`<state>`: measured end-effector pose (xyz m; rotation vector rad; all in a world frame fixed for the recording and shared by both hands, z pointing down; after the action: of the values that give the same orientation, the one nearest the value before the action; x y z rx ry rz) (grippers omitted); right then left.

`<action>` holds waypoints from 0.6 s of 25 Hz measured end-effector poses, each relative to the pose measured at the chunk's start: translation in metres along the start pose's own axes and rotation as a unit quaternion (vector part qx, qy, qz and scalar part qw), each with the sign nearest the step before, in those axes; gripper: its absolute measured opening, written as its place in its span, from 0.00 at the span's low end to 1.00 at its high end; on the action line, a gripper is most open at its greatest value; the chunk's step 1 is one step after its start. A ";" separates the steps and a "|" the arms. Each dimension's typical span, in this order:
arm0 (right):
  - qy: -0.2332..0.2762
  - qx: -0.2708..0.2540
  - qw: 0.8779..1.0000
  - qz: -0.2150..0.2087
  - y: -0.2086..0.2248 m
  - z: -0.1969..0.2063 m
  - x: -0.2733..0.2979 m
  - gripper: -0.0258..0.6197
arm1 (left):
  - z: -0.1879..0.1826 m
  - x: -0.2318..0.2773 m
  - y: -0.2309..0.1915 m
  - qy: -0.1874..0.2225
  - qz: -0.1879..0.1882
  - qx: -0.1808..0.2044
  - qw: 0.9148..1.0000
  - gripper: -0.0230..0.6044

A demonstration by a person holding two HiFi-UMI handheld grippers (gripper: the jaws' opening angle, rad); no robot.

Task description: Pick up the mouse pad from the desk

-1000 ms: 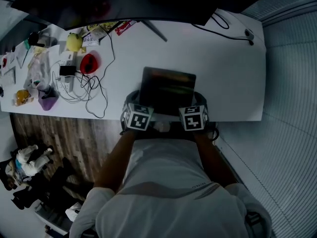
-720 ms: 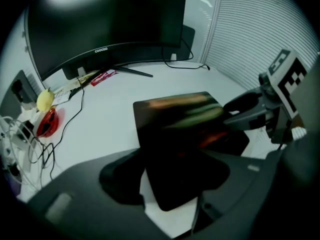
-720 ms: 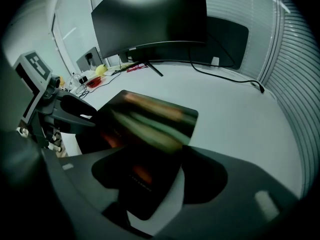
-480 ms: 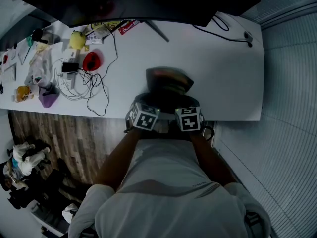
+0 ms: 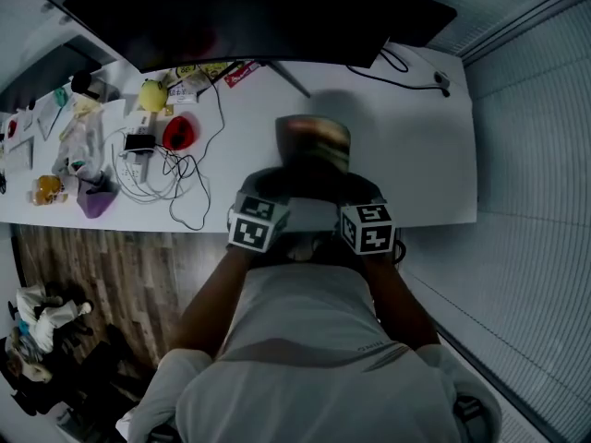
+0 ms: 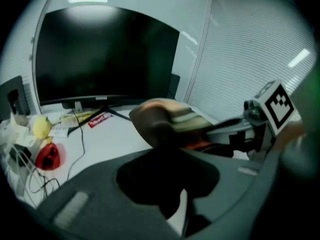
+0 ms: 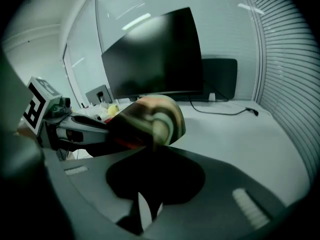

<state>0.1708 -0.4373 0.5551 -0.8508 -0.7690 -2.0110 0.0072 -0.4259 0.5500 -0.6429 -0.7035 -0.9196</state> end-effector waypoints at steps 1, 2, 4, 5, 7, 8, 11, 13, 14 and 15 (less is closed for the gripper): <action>0.022 -0.001 1.000 0.000 -0.005 -0.011 -0.010 0.12 | -0.011 -0.013 -0.001 0.024 0.001 0.006 1.000 0.16; 0.045 -0.004 0.999 0.002 -0.011 -0.022 -0.021 0.12 | -0.021 -0.027 -0.001 0.046 0.001 0.012 0.999 0.16; 0.091 -0.012 0.996 0.008 -0.025 -0.044 -0.043 0.11 | -0.039 -0.057 -0.003 0.088 -0.002 0.023 0.996 0.15; 0.112 -0.017 0.993 0.012 -0.033 -0.055 -0.055 0.11 | -0.048 -0.071 -0.005 0.108 -0.004 0.028 0.994 0.15; 0.152 -0.026 0.988 0.019 -0.047 -0.075 -0.075 0.11 | -0.063 -0.098 -0.008 0.148 -0.009 0.033 0.988 0.15; 0.171 -0.029 0.985 0.021 -0.055 -0.083 -0.084 0.11 | -0.068 -0.112 -0.010 0.165 -0.011 0.034 0.986 0.15; 0.221 -0.037 0.974 0.026 -0.077 -0.102 -0.107 0.10 | -0.075 -0.149 -0.014 0.210 -0.017 0.034 0.977 0.15; 0.250 -0.046 0.966 0.035 -0.093 -0.109 -0.120 0.10 | -0.075 -0.171 -0.015 0.238 -0.020 0.037 0.970 0.15; 0.264 -0.053 0.962 0.041 -0.102 -0.112 -0.126 0.10 | -0.075 -0.181 -0.015 0.250 -0.021 0.038 0.967 0.15; 0.276 -0.058 0.958 0.046 -0.110 -0.114 -0.133 0.10 | -0.075 -0.191 -0.015 0.261 -0.021 0.040 0.964 0.15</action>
<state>0.1045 -0.4114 0.3608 -0.3407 -0.2882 -2.0789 -0.0667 -0.3970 0.3602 -0.2908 -0.2786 -1.0400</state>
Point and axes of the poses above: the fingertips, and each gripper's own axes: x forward along the fingers, y to its right, z out of its underside, the point moved 6 cm from there along -x, backward along the fingers, and after that the axes turned 11 degrees about -y, right-handed, at the moved point
